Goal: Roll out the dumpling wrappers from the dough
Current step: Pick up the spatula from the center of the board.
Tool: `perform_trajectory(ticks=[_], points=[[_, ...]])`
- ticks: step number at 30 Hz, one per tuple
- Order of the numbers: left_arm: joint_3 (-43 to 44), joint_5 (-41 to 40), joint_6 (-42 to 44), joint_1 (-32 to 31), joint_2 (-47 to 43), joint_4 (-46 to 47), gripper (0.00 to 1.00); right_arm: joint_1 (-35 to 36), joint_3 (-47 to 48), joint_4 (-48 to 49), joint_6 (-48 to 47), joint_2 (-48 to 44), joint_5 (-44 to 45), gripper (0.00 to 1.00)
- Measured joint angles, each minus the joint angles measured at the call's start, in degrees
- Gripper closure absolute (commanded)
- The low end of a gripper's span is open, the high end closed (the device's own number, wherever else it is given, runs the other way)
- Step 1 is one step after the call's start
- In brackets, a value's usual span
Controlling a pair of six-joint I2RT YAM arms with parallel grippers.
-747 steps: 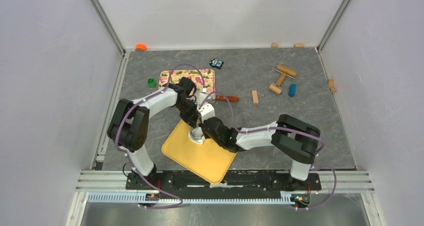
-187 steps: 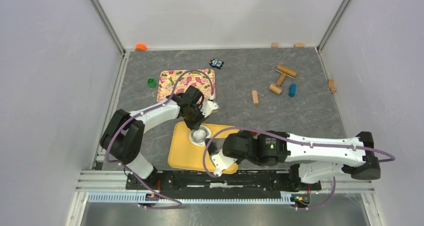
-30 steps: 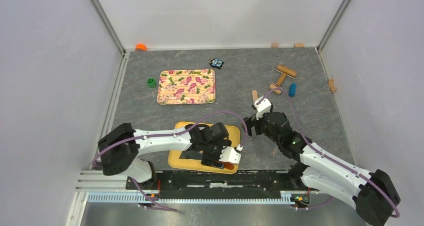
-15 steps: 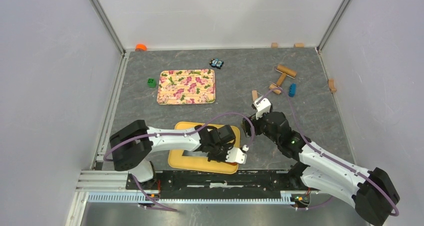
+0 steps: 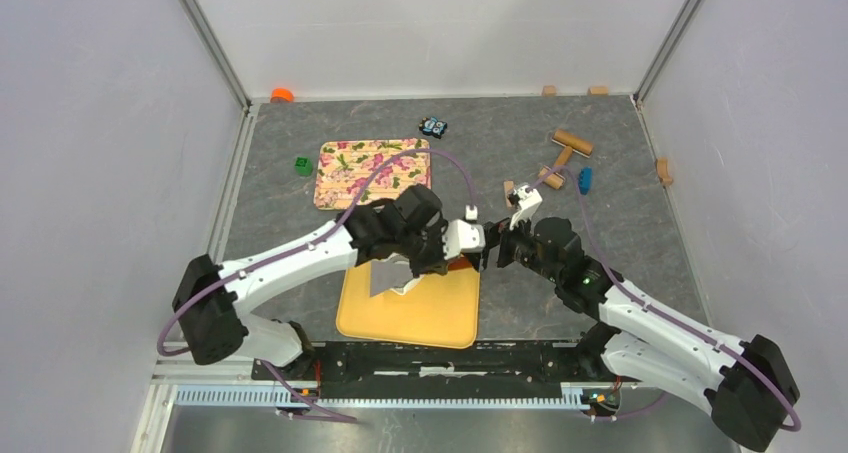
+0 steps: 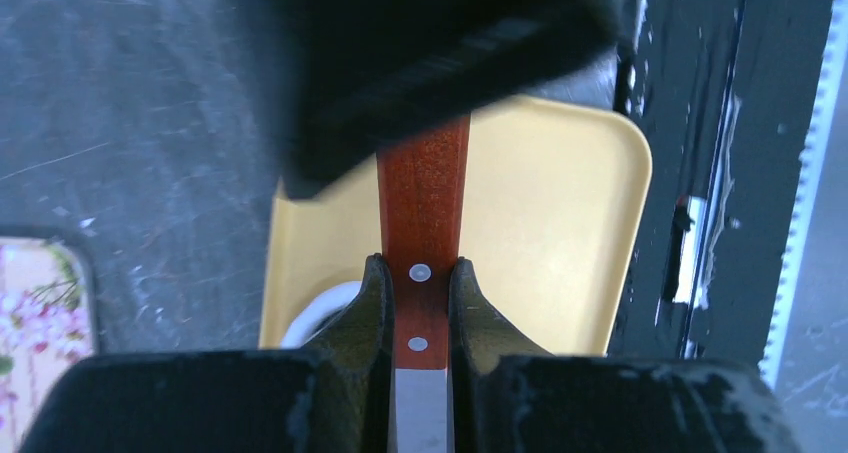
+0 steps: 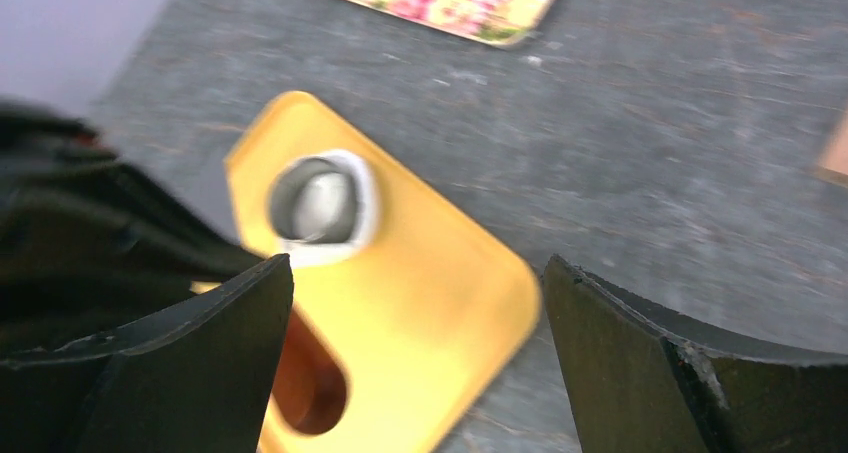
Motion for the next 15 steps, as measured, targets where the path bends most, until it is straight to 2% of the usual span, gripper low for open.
perform_trajectory(ticks=[6,11,14,15], points=[[1.49,0.04,-5.7,6.64,-2.56,0.96,0.98,2.8,-0.15,8.59,6.23,0.0,-4.37,0.02],[1.49,-0.9,-8.48,8.41,-2.56,1.86,0.98,3.15,-2.4,16.94,10.8,0.72,-4.44,0.23],[1.49,-0.85,-9.88,8.41,-2.56,2.49,0.98,3.26,-4.0,21.35,13.84,3.3,-3.98,0.29],[1.49,-0.87,-10.16,8.41,-2.56,2.73,0.98,3.34,-4.57,22.64,15.08,4.55,-3.76,0.33]])
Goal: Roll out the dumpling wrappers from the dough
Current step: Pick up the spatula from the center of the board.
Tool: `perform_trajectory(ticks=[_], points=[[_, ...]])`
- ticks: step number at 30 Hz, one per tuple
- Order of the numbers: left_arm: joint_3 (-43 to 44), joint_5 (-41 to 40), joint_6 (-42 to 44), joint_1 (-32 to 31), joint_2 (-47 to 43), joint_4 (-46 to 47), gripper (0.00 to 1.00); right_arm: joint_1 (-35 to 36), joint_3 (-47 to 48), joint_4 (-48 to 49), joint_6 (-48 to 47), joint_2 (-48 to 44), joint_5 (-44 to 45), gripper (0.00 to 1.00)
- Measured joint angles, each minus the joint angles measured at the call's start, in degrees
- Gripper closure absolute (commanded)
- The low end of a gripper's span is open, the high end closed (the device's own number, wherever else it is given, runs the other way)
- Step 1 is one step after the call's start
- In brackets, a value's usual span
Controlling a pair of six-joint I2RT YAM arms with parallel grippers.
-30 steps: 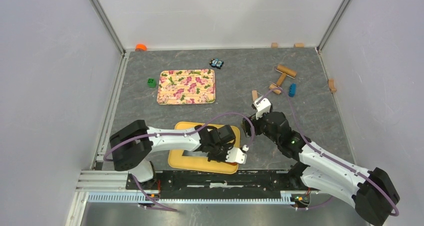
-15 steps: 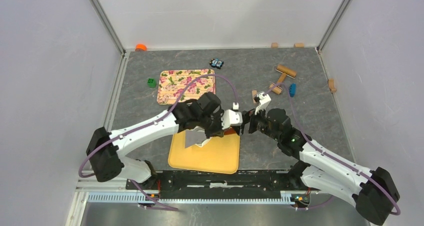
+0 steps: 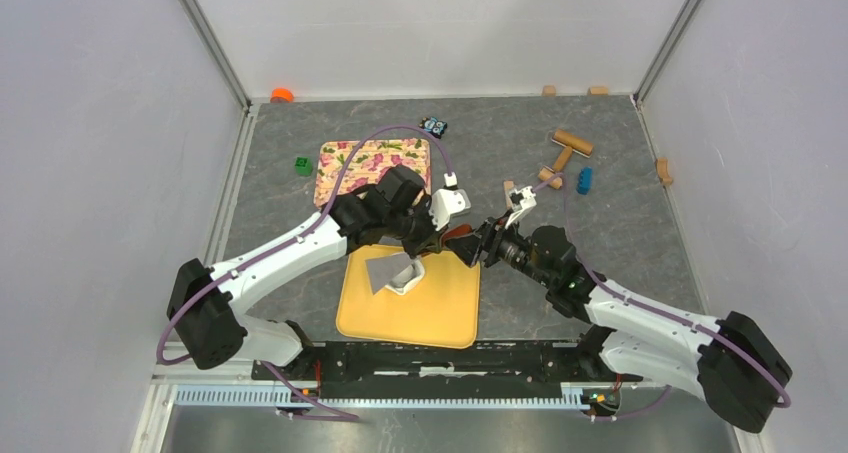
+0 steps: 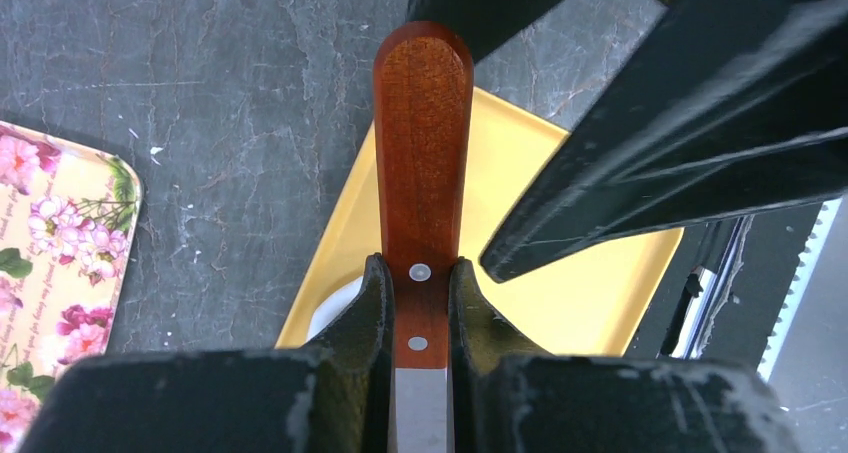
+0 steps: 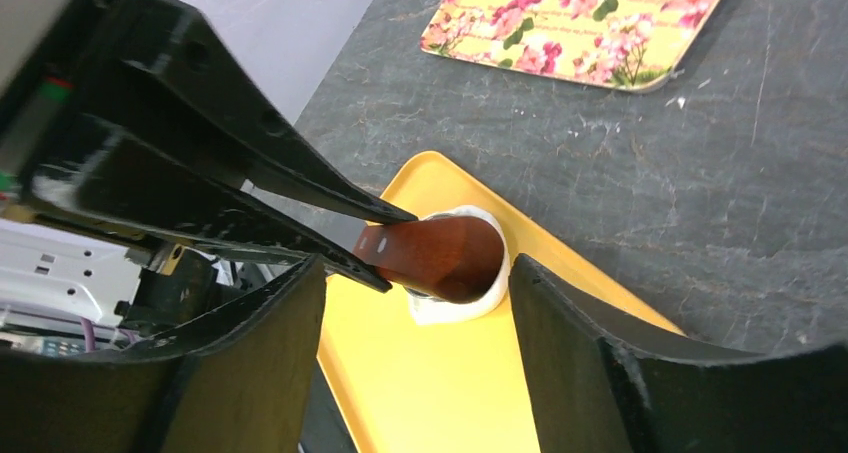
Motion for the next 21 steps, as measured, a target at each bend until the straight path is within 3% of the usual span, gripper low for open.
perform_trajectory(ticks=[15,17,21], points=[[0.0,-0.39,-1.42,0.0,-0.02,1.79,0.98,2.67,-3.52,17.25,10.23,9.6,5.25,0.58],[0.0,-0.44,-1.49,0.0,-0.02,1.95,0.98,2.89,-3.52,17.64,10.6,10.25,5.81,0.67],[-0.07,-0.66,-1.51,0.02,-0.04,2.1,0.98,3.1,-3.39,18.75,11.45,11.3,7.02,1.0]])
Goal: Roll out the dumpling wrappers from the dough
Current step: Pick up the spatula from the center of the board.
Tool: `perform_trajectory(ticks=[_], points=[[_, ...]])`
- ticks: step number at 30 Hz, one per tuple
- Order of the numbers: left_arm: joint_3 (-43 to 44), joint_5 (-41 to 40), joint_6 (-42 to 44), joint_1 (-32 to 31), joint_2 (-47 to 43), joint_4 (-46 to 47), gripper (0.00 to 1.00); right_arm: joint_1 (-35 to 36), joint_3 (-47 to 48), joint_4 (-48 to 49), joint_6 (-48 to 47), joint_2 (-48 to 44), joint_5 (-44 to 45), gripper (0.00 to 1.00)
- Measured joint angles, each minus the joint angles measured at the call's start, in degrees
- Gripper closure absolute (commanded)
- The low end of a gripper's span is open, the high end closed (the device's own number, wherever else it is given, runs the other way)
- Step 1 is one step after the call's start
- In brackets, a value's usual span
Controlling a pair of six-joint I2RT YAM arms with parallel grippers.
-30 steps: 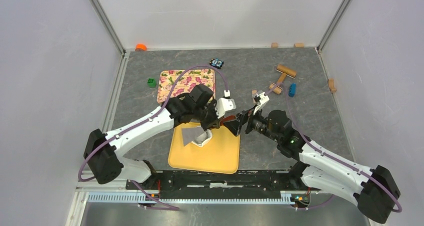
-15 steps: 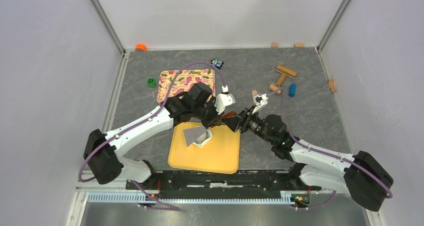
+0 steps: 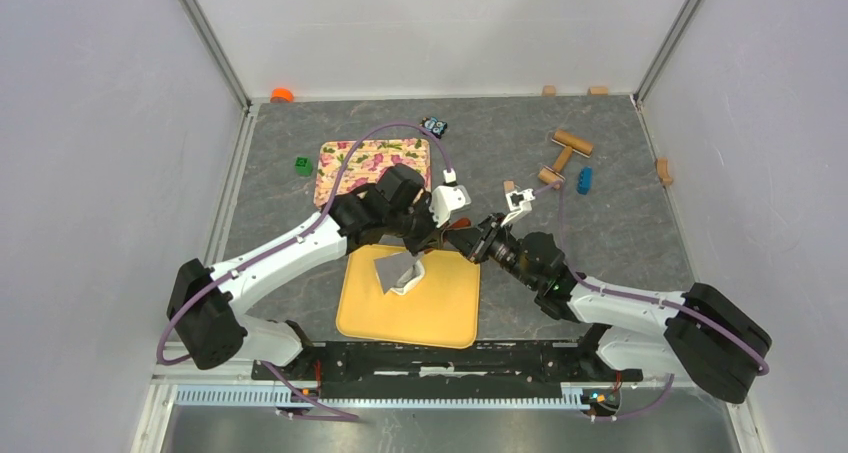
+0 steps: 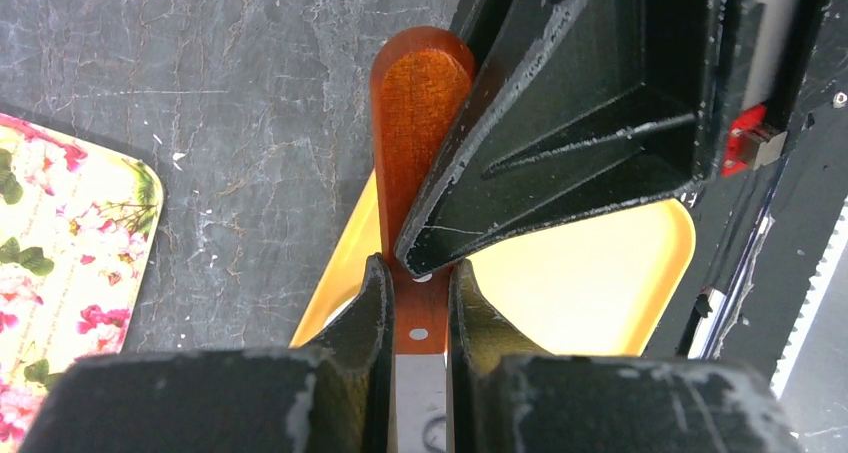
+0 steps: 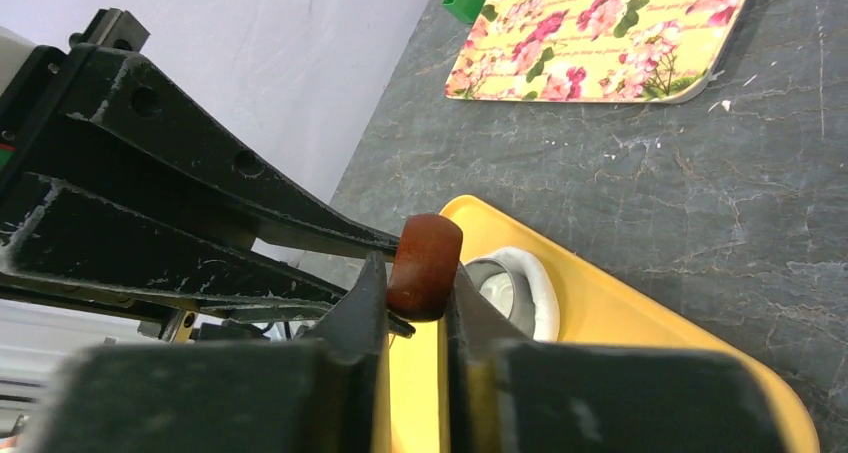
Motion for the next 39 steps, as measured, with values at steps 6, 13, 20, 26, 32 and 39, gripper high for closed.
perform_trajectory(ticks=[6,13,20,26,32,39], points=[[0.09,0.11,1.25,0.13,0.0,-0.24,0.35,0.48,0.0,0.68,-0.55,0.35,1.84,1.0],[6.49,4.17,5.62,1.42,-0.26,-12.26,0.15,0.48,2.78,-4.48,-10.14,-1.79,2.01,1.0],[14.21,6.01,10.03,7.08,-4.24,-23.56,0.14,0.35,12.13,-14.84,-26.97,-3.91,-3.76,1.0],[14.38,6.73,11.52,10.01,-5.29,-28.63,0.28,0.35,15.82,-25.77,-35.23,-8.72,-1.73,1.0],[7.48,1.53,12.2,11.78,-2.8,-25.42,0.48,0.35,17.11,-36.28,-38.69,-13.81,5.33,1.0],[-4.5,-3.93,12.79,11.98,7.32,-16.9,0.5,0.37,17.77,-41.81,-37.42,-13.07,8.66,1.0]])
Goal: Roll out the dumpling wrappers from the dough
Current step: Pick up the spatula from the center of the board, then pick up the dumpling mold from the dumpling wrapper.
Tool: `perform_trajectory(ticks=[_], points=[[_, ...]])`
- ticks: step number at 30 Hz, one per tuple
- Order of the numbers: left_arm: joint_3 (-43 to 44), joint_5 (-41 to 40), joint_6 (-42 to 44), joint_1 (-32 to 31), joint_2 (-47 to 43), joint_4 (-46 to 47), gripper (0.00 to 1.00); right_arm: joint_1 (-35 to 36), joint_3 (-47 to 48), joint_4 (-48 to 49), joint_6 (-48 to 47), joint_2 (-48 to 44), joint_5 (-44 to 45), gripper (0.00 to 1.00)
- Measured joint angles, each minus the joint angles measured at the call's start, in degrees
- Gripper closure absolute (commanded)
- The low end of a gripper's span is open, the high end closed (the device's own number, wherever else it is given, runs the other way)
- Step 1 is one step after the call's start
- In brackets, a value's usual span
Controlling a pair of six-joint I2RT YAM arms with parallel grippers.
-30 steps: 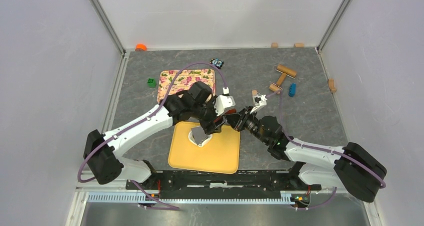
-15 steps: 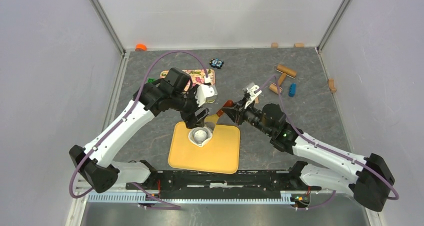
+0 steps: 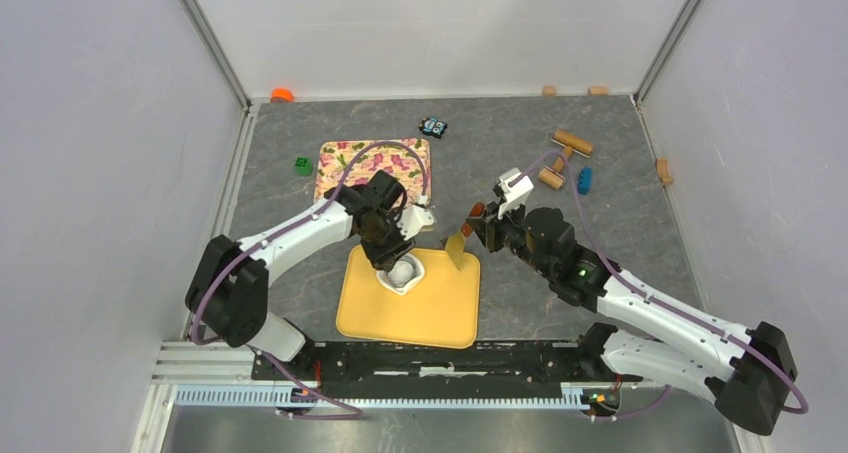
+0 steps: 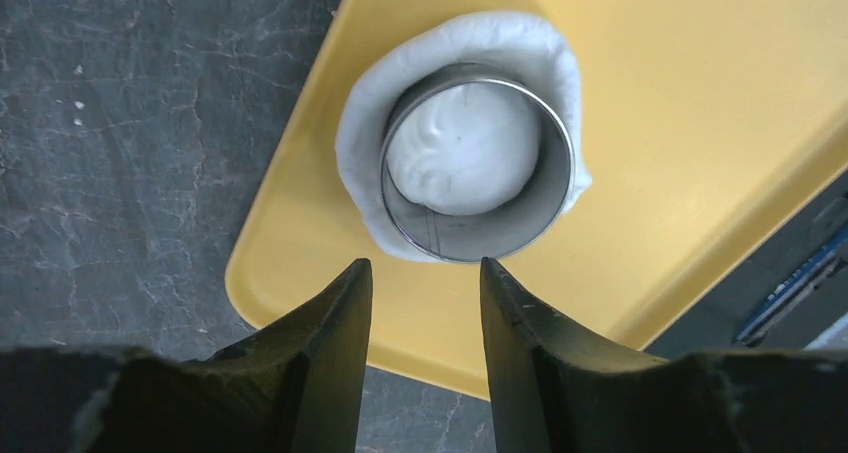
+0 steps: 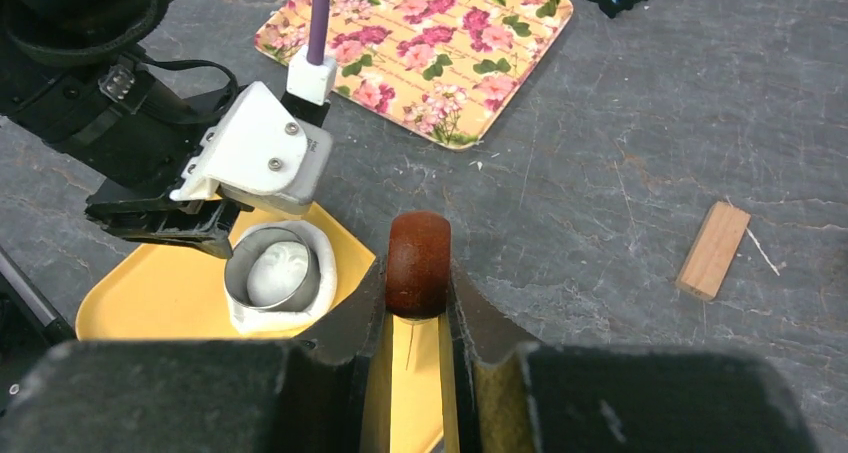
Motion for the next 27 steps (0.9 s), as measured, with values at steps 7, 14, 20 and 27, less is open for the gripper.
perform_trajectory(ticks=[7,14,20,27], points=[[-1.09,-0.85,0.28,0.0,1.97,6.99,0.57,0.02,0.0,0.44,0.31,1.92,-0.2,1.0],[-1.49,0.5,0.33,-0.28,3.48,11.08,0.66,0.11,-0.02,1.09,0.26,2.23,-0.31,1.0],[-1.66,0.72,1.33,-0.94,7.87,12.26,0.82,0.15,-0.68,1.86,0.26,1.62,-0.26,1.0],[-3.13,1.22,1.97,-1.64,6.91,14.01,0.98,0.15,-1.66,2.86,0.24,0.96,-0.31,1.0]])
